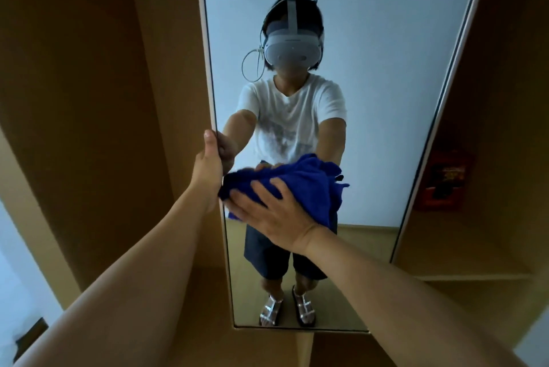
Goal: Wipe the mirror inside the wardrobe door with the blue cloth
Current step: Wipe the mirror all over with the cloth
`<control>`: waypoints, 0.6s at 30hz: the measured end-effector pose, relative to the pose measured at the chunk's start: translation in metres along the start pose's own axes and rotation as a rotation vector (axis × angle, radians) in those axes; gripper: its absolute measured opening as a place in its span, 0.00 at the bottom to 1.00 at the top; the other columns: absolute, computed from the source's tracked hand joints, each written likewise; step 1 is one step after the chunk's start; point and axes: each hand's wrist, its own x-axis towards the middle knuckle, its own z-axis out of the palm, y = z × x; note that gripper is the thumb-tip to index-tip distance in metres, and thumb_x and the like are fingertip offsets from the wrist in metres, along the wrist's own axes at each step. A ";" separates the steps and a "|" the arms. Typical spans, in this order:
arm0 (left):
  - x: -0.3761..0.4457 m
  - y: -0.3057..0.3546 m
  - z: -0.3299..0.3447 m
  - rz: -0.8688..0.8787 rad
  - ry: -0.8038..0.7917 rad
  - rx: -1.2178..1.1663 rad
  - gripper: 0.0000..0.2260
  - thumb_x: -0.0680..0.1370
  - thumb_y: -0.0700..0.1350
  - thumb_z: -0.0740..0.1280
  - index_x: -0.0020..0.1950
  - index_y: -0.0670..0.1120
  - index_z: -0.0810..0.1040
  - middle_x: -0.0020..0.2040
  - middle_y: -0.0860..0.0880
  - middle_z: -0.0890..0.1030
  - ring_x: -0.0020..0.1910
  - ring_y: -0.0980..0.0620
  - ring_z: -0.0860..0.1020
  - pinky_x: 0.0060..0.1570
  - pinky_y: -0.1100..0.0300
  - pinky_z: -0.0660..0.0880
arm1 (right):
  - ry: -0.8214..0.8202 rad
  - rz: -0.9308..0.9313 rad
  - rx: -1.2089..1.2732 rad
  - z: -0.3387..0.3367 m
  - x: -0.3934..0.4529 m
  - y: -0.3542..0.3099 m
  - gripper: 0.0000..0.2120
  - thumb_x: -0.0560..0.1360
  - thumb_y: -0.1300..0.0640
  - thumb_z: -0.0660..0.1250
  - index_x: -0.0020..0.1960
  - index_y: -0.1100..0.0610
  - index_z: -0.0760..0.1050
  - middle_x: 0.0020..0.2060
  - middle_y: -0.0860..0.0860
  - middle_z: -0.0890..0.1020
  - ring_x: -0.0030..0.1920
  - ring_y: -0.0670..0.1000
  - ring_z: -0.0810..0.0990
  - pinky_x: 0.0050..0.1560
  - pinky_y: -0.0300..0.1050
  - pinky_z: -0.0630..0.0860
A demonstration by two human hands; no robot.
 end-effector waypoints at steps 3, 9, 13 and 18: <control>0.002 -0.003 0.004 0.036 0.025 0.053 0.23 0.79 0.64 0.49 0.40 0.50 0.73 0.36 0.53 0.76 0.36 0.59 0.73 0.32 0.64 0.66 | -0.009 -0.137 0.013 0.006 -0.038 -0.001 0.25 0.78 0.54 0.55 0.74 0.51 0.57 0.72 0.47 0.65 0.64 0.55 0.68 0.62 0.55 0.67; -0.006 -0.004 0.005 0.061 0.081 0.073 0.21 0.79 0.64 0.48 0.38 0.54 0.71 0.35 0.54 0.74 0.34 0.59 0.73 0.32 0.64 0.65 | 0.091 -0.117 -0.024 -0.001 -0.055 0.065 0.25 0.76 0.56 0.58 0.73 0.49 0.61 0.69 0.46 0.71 0.64 0.55 0.70 0.61 0.56 0.67; -0.013 -0.004 0.004 0.068 0.100 0.066 0.21 0.79 0.64 0.47 0.36 0.55 0.69 0.32 0.55 0.74 0.33 0.59 0.72 0.32 0.63 0.65 | 0.230 0.254 -0.049 -0.021 -0.028 0.135 0.29 0.70 0.57 0.69 0.69 0.49 0.65 0.65 0.51 0.76 0.62 0.57 0.69 0.61 0.55 0.68; -0.016 -0.004 0.003 0.085 0.106 0.071 0.22 0.79 0.64 0.48 0.36 0.53 0.71 0.33 0.53 0.75 0.33 0.57 0.74 0.32 0.63 0.66 | 0.228 0.707 -0.057 -0.038 -0.028 0.194 0.33 0.73 0.50 0.69 0.72 0.52 0.58 0.70 0.59 0.69 0.65 0.62 0.71 0.63 0.60 0.68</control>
